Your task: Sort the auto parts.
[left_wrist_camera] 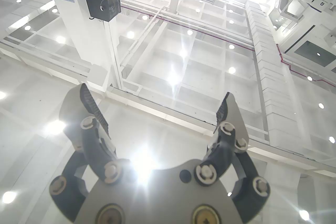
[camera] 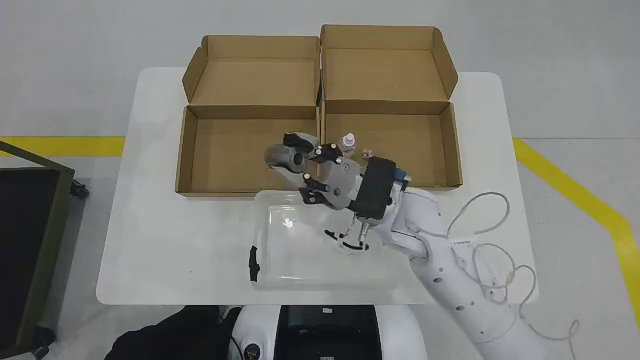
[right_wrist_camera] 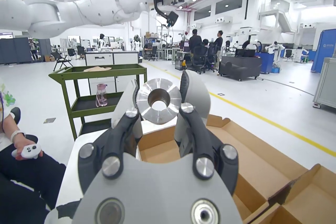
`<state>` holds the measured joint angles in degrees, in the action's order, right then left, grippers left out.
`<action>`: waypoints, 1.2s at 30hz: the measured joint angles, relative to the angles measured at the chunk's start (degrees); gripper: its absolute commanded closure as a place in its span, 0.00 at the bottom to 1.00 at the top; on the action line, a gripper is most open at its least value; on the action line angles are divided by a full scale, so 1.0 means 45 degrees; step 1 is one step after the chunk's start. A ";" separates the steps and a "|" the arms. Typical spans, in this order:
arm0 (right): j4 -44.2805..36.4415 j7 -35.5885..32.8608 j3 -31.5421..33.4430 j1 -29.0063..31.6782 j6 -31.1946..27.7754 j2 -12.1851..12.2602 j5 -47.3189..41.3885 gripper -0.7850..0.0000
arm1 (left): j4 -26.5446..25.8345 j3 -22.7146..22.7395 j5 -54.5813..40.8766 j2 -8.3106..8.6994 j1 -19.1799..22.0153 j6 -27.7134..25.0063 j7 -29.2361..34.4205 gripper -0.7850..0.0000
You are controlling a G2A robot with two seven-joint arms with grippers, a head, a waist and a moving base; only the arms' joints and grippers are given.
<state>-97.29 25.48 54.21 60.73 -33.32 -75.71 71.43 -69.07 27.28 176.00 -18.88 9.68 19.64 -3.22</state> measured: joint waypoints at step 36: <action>0.4205 -0.6971 -0.2675 -0.3514 0.1732 -0.1343 -0.0624 1.00 | 0.0000 0.0000 0.0000 0.0000 0.0000 0.0000 0.0000 0.00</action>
<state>-78.37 -5.89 42.17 44.92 -25.52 -81.75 68.62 -69.07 27.28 176.00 -18.88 9.68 19.64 -3.22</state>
